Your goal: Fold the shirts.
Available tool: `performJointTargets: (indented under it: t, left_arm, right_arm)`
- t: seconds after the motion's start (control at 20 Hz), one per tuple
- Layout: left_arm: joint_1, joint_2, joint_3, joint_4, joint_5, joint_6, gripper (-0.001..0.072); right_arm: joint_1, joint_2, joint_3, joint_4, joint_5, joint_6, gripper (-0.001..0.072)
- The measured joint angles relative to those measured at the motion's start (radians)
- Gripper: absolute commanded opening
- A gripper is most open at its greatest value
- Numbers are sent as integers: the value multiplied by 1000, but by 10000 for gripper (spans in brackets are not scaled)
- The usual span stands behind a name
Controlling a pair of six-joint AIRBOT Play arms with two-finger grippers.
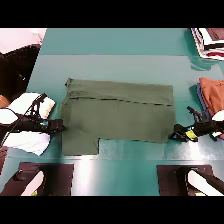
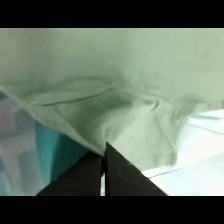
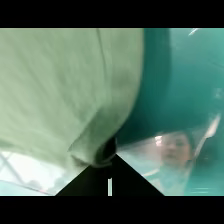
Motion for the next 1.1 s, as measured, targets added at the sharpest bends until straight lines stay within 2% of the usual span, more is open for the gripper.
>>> performJointTargets:
  t: [0.3, 0.45, 0.65, 0.9, 1.1]
  left_arm:
    - [0, 209, 15, 10, -243, -102, 25]
    - [-1, 235, 60, -31, -291, -135, 25]
    - [-1, 117, 158, -31, -200, -106, 27]
    - [-1, -219, 317, -29, 8, 9, 29]
    - [-1, -487, 430, -31, 135, 56, 29]
  right_arm:
    - [16, 171, 122, -162, 241, 4, 11]
    - [21, 250, 197, -214, 294, 20, 11]
    - [76, 183, 334, -240, 277, 28, 11]
    - [144, -82, 544, -245, 155, 31, 12]
    - [163, -301, 706, -246, 95, 32, 14]
